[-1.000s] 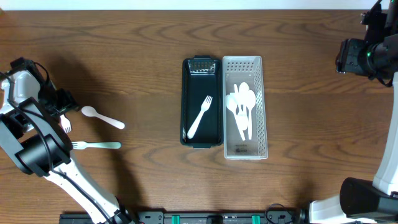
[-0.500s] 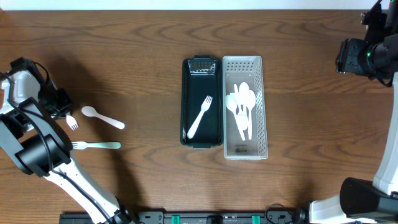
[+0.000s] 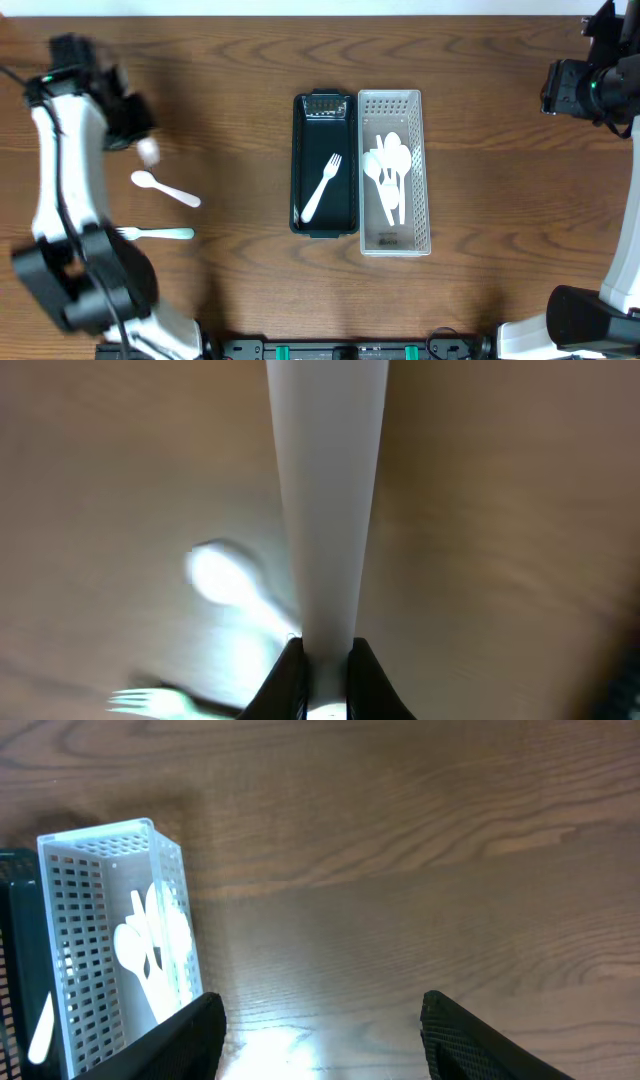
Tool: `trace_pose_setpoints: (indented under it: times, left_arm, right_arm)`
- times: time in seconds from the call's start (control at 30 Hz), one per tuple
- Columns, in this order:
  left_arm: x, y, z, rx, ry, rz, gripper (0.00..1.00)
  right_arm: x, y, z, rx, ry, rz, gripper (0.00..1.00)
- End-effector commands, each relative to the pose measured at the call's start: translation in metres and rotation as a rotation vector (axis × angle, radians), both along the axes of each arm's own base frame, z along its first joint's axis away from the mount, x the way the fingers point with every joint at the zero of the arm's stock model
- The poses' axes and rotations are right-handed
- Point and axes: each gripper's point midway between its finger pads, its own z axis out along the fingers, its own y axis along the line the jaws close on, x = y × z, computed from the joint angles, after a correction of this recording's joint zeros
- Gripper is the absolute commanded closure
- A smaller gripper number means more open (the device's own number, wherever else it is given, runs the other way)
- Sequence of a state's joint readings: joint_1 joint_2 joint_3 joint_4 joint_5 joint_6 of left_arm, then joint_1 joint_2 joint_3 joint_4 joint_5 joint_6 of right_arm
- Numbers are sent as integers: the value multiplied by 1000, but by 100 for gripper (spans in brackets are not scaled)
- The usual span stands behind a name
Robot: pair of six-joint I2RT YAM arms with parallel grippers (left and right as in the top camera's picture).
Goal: Pack container
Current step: 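Carry the fork right and release it into the green basket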
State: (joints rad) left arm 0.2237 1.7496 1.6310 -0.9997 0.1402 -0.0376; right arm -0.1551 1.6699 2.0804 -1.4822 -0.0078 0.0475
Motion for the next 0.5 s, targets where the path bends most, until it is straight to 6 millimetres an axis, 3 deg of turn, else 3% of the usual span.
trace_pose_setpoints:
  times: [0.0,0.1,0.2,0.3,0.47]
  left_arm:
    - [-2,-72,44,-62,-114,-113,94]
    - [-8,-142,63,-75,-171,-281,94]
    - [-19,-210,62,-109,-173,-417,94]
    - [-29,-259,48,-133,-140,-503,94]
    - [-37,-302,-3,-122,-14,-576,94]
  right_arm:
    - [0,-4,-1,-9,3,1,34]
    - [1,-4,-1,-9,0,0,33]
    - [1,-4,-1,-9,1,0,33]
    - [1,-4,-1,-9,1,0,33]
    - [1,-4,-1,-9,0,0,33]
